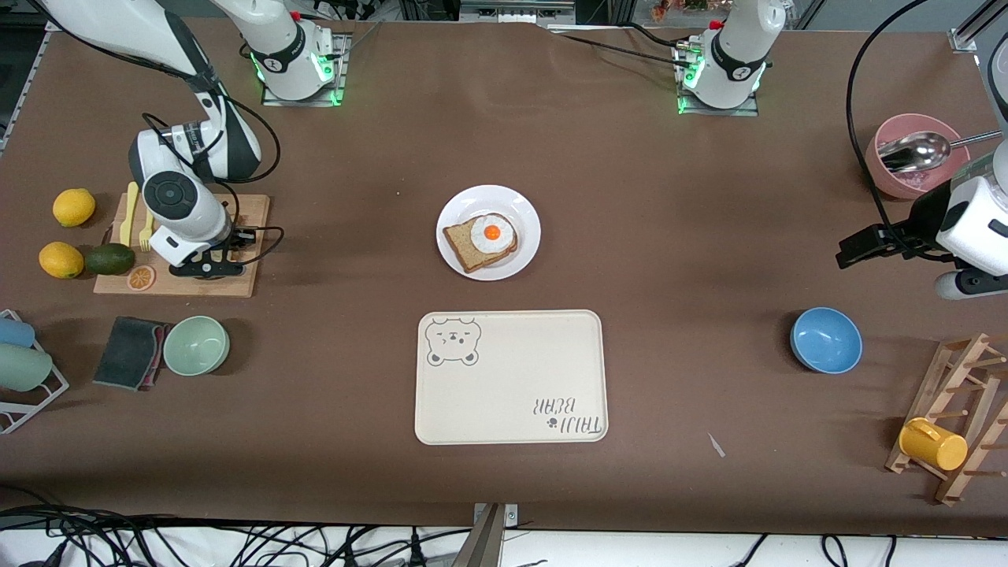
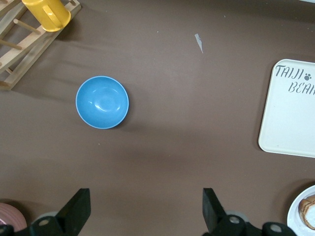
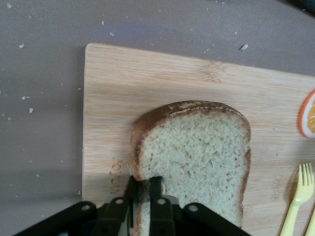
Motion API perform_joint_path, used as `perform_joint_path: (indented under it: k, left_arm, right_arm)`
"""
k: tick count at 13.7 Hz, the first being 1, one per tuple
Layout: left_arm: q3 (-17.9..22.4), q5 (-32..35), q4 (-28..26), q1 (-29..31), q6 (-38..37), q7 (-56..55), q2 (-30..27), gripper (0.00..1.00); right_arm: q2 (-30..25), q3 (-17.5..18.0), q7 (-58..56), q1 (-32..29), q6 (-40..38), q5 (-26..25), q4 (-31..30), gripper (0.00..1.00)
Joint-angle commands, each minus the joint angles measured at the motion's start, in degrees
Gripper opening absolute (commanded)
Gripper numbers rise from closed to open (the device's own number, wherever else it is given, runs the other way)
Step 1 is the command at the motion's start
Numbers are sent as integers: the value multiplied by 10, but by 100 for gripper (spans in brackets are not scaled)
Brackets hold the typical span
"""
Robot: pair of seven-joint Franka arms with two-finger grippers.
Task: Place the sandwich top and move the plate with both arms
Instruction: 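Lower the right gripper and pinch the bread slice edge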
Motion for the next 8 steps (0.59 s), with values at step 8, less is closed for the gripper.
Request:
perform_joint_path:
  k: [8]
  left_arm:
    - [1, -14, -2, 2, -6, -2, -5, 100]
  right_arm:
    - [21, 4, 1, 8, -148, -12, 112, 0]
